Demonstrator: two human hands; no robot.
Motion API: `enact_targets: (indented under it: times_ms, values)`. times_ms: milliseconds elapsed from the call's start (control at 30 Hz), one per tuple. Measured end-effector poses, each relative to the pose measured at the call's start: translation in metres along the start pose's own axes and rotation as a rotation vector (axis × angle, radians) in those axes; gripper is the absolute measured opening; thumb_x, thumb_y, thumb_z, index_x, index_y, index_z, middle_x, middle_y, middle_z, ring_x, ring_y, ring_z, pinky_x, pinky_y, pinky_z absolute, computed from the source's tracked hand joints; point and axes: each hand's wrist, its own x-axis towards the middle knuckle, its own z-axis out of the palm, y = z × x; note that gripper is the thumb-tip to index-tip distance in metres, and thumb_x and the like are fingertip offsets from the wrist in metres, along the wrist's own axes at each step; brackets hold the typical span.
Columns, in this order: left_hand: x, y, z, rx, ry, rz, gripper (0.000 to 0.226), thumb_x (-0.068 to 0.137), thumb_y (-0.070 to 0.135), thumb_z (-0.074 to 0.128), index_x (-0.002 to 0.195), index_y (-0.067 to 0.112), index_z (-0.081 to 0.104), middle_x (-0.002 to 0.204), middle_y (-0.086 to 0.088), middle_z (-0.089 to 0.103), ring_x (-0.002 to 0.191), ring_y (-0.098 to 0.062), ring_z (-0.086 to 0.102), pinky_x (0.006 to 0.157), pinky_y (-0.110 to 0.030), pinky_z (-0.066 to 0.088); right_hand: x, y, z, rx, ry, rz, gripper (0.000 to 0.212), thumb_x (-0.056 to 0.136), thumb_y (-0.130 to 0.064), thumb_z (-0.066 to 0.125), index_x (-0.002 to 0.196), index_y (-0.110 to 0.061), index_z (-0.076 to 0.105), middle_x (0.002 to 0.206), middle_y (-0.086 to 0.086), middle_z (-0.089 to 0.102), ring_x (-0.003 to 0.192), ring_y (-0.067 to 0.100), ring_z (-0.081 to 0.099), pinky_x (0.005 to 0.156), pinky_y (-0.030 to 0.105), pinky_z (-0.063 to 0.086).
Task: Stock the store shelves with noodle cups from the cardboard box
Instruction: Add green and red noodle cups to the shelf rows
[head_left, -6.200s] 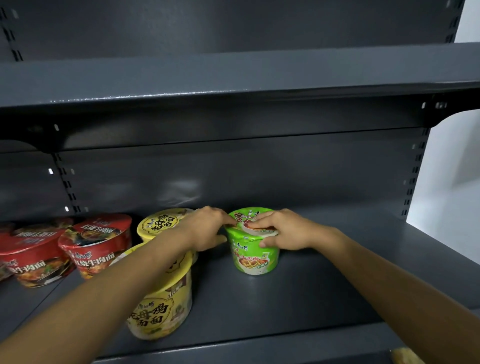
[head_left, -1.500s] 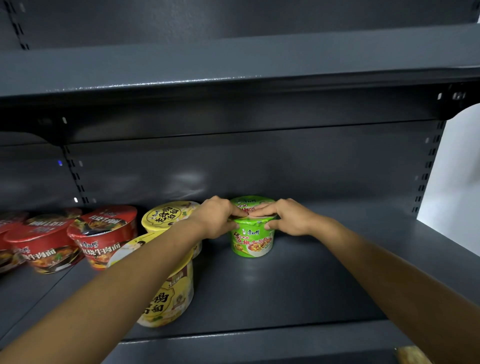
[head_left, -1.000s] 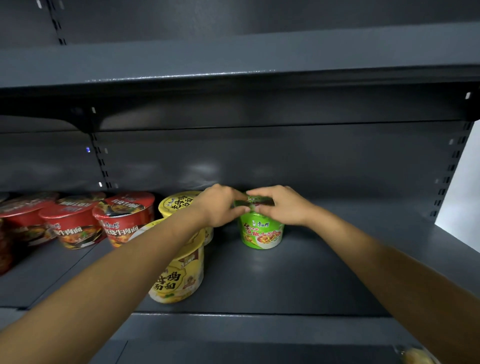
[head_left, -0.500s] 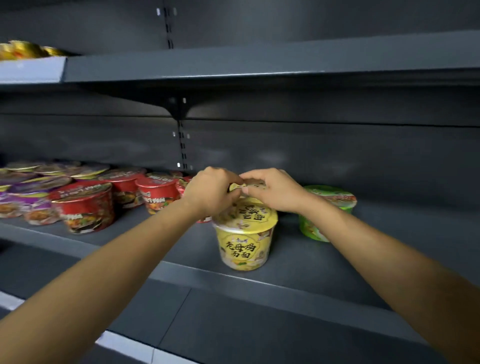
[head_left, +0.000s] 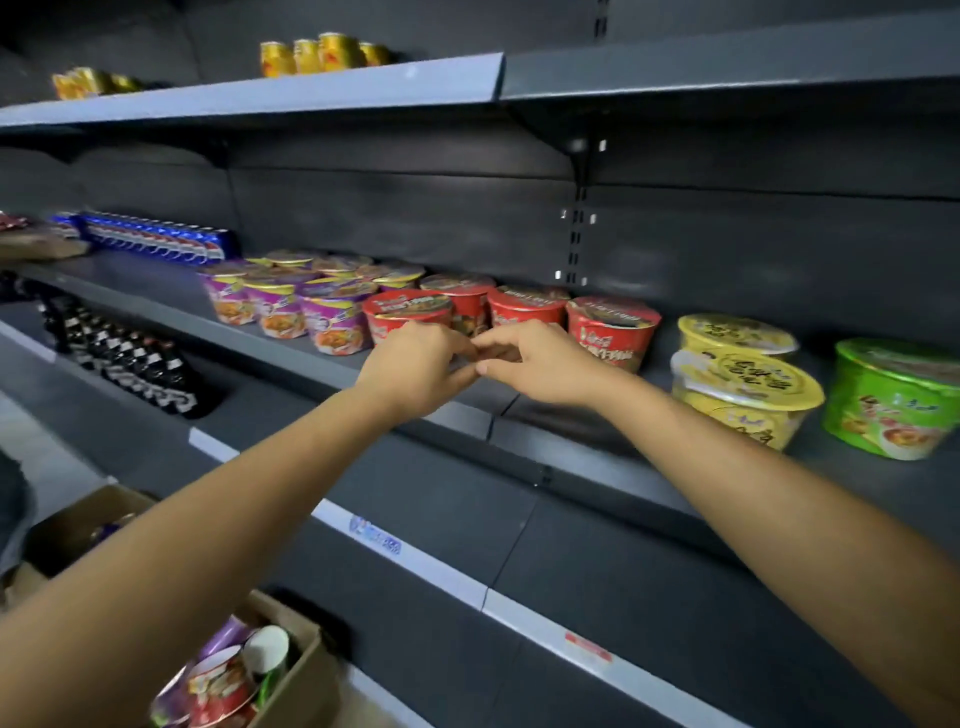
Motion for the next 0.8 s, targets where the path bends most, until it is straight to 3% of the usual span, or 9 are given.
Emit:
enact_targets:
  times_ms: [233,533,800]
  values:
    - [-0.076,-0.075,0.004,0.057,-0.155,-0.141,0.028,0.091,0.04,0.056,0.104,0.021,0.072,0.096,-0.003,0.071,0.087,-0.026,0.063,0.069,-0.033,0.047,0.028,-0.045,0.095,0.042,-0.198,0.003,0.027,0.092,-0.021,0.058,0.118,-0.022,0.066,0.115,-0.002,0.068,0.108,0.012,0.059,0.098,0.032,0.045]
    - [-0.127,-0.153,0.06,-0.02,-0.324,-0.319,0.028,0.088,0.045,0.055,0.102,0.029,0.072,0.1,0.0,0.071,0.094,-0.026,0.063,0.081,-0.04,0.051,0.067,-0.036,0.196,0.117,-0.391,0.061,0.022,0.092,-0.024,0.057,0.111,-0.02,0.069,0.104,0.001,0.07,0.101,0.015,0.063,0.094,0.037,0.049]
    - [-0.131,-0.219,0.104,-0.023,-0.444,-0.442,0.027,0.089,0.041,0.059,0.101,0.022,0.073,0.104,0.0,0.071,0.099,-0.026,0.061,0.081,-0.03,0.044,0.131,-0.005,0.28,0.227,-0.528,0.105,0.016,0.091,-0.024,0.057,0.1,-0.022,0.069,0.094,0.005,0.071,0.089,0.019,0.064,0.086,0.033,0.051]
